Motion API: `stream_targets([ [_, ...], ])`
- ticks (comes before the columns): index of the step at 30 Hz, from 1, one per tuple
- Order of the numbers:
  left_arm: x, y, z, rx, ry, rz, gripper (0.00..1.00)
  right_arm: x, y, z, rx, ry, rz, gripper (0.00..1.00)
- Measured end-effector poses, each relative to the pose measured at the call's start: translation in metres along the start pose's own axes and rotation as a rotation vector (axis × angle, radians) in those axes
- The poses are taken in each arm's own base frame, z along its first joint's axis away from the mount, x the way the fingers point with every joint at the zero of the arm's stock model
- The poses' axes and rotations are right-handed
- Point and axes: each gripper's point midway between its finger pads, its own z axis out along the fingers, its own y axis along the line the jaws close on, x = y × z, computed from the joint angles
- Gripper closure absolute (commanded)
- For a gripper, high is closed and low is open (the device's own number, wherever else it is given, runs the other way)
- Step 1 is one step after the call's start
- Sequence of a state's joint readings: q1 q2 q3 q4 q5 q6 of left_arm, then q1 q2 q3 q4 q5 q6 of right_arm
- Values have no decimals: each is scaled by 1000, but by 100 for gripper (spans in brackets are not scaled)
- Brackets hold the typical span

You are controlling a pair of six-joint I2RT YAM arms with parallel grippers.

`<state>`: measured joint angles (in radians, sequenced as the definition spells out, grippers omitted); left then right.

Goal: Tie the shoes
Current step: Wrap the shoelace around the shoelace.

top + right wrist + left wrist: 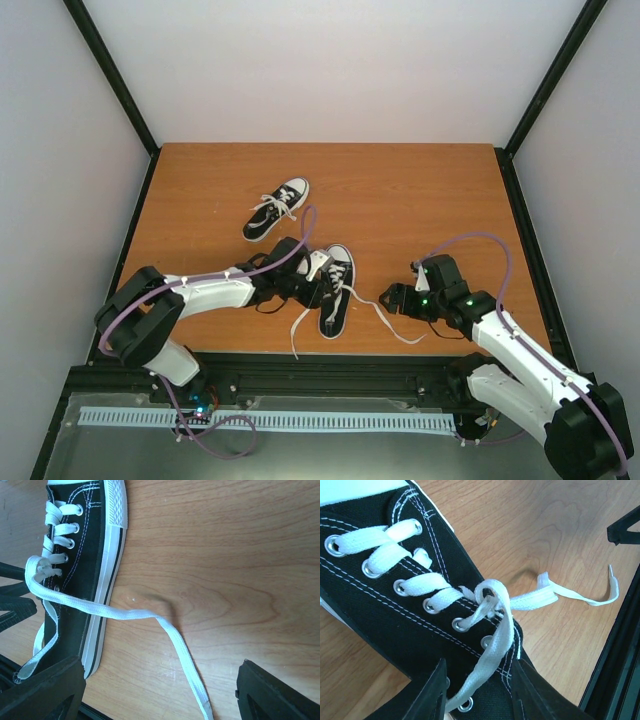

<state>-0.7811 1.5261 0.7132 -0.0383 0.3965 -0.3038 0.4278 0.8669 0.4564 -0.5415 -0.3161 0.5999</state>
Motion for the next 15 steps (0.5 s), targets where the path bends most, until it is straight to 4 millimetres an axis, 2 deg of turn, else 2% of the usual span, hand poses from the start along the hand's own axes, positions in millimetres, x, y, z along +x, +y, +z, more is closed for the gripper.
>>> stream_targets([
  [7,1,2,5,2,5,3,70,4,3,1,-10,17,-4,21],
  [15,1,1,8,14,4,13,97,21,0,6,15,63,-18,28],
])
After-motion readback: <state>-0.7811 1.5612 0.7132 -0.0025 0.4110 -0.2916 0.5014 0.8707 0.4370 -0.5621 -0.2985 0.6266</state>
